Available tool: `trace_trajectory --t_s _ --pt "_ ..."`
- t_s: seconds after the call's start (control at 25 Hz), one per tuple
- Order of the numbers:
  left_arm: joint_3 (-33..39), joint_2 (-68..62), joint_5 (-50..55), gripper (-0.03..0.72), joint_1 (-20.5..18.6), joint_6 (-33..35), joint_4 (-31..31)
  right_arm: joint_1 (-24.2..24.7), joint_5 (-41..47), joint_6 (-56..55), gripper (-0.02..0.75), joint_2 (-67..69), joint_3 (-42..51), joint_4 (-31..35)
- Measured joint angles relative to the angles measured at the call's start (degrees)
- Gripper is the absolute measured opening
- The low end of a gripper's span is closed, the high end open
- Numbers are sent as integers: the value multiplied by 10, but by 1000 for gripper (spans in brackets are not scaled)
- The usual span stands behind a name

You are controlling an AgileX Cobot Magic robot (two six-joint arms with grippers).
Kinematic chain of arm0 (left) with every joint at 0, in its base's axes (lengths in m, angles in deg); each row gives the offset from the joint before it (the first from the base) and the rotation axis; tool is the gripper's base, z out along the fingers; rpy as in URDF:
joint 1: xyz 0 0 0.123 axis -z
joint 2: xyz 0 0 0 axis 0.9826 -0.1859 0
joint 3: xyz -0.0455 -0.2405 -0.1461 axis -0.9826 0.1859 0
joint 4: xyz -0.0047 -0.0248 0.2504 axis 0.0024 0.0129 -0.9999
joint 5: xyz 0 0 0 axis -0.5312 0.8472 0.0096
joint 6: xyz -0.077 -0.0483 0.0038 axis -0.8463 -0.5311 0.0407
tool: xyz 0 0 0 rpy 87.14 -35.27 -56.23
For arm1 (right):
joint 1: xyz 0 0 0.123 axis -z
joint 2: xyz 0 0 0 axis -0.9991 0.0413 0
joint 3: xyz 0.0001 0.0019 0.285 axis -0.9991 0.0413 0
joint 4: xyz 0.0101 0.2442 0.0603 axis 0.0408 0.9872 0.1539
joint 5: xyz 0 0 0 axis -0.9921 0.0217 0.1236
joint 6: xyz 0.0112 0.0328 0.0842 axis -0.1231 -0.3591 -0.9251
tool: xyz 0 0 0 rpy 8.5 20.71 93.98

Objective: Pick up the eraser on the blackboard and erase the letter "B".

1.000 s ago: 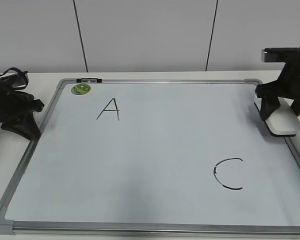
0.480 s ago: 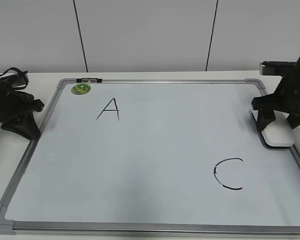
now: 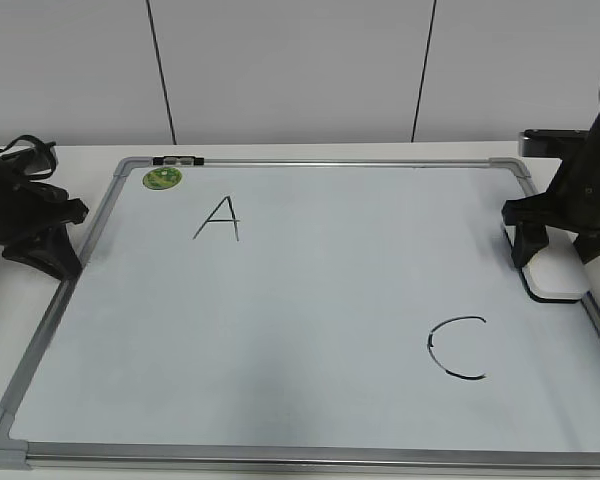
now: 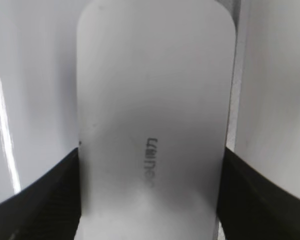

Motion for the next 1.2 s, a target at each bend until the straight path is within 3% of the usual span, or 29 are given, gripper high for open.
trace_trajectory --t_s 0.6,0.72,0.96,1.2 --pt "-8 -1 5 69 0 0 -4 0 78 -3 579 -85 -62 -37" --pt "-24 -8 15 140 0 1 -10 0 97 -3 579 -112 -66 -36" --pt "-95 -9 69 397 0 2 -14 0 132 21 579 -161 -66 -5" --pt "-149 42 146 445 0 -17 -24 0 183 33 579 -212 -66 6"
